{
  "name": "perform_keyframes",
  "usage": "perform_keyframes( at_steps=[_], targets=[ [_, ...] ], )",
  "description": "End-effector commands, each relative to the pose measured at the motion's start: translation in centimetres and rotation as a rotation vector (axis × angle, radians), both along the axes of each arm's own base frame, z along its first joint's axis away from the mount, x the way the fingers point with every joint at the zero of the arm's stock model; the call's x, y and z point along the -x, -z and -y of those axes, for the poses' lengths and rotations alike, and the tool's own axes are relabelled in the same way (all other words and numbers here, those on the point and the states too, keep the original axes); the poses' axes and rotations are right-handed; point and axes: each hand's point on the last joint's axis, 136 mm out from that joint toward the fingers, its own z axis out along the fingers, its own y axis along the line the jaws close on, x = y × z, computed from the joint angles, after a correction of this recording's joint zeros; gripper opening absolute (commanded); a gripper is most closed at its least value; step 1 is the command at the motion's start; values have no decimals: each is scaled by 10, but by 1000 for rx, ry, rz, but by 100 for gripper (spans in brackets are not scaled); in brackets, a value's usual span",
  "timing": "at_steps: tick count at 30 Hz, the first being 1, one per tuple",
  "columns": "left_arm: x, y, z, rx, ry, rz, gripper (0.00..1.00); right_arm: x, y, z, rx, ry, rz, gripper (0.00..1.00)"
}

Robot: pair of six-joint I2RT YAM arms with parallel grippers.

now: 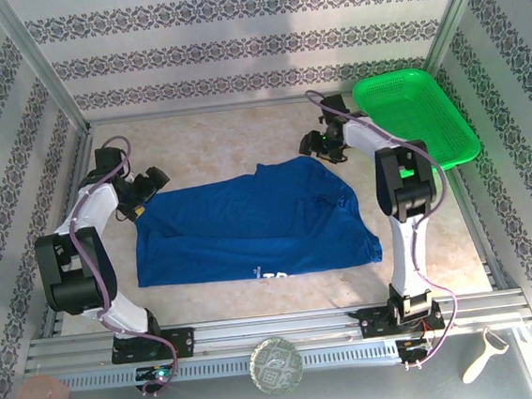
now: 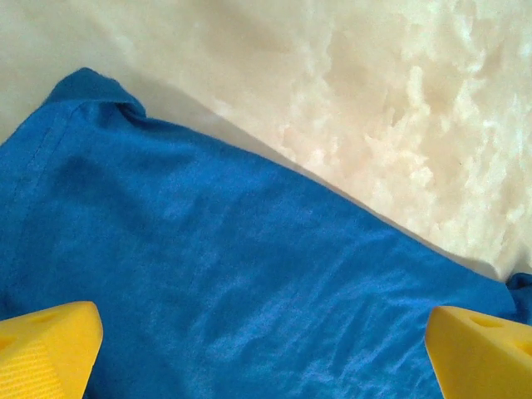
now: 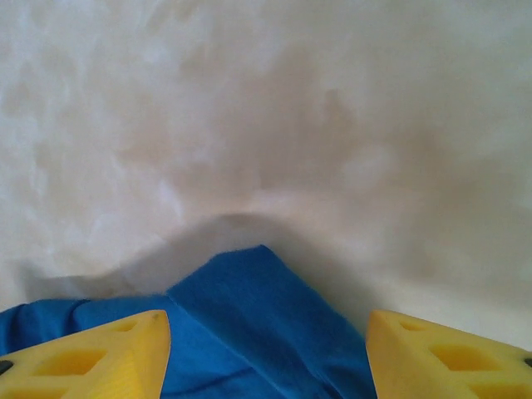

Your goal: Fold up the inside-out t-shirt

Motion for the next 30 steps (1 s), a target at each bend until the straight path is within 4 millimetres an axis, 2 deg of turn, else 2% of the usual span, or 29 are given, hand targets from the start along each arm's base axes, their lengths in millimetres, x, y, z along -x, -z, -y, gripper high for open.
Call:
perform_keyframes(
  at_steps=[1, 3, 5, 7, 9, 12, 15, 17, 18, 19, 20, 21, 23, 26, 30],
  targets=[
    [-6, -3, -9, -18, 1, 4, 100, 8, 5, -21, -11, -90, -49, 61],
    [-7, -1, -10, -19, 0, -1, 100, 7, 9, -26, -31, -90, -62, 52],
    [-8, -2, -11, -19, -2, 1, 100, 5, 12, -24, -35, -77, -67, 30],
    [-9, -4, -12, -23, 3, 6, 100, 3, 8, -17, -42, -62, -58, 3],
    [-7, -3, -13, -25, 1, 4, 100, -1, -2, -5, -45, -32, -32, 0],
    [-7, 0, -14, -24, 2, -1, 100, -3, -37, 10, -74, 8, 67, 0],
    [-8, 4, -15, -21, 2, -5, 100, 5, -67, 14, -80, -3, 156, 0],
    [-9, 7, -15, -19, 2, -10, 100, 18, -70, 14, -79, -15, 169, 0],
    [-10, 9, -16, -21, 0, -14, 100, 26, -67, 15, -80, -14, 158, 7],
    [-11, 10, -17, -22, 0, -14, 100, 33, -62, 16, -83, -8, 144, 30],
    [-12, 11, -18, -25, -1, -15, 100, 38, -58, 17, -81, 0, 137, 46],
    [-15, 11, -19, -29, 1, -17, 100, 42, -55, 21, -68, 13, 141, 56],
    [-20, 13, -22, -43, 10, -28, 100, 45, -49, 29, -31, 33, 145, 63],
    [-29, 16, -27, -65, 27, -55, 100, 38, -47, 37, 11, 33, 141, 64],
    [-46, 25, -29, -79, 68, -86, 100, 18, -50, 41, 62, 19, 139, 65]
  ],
)
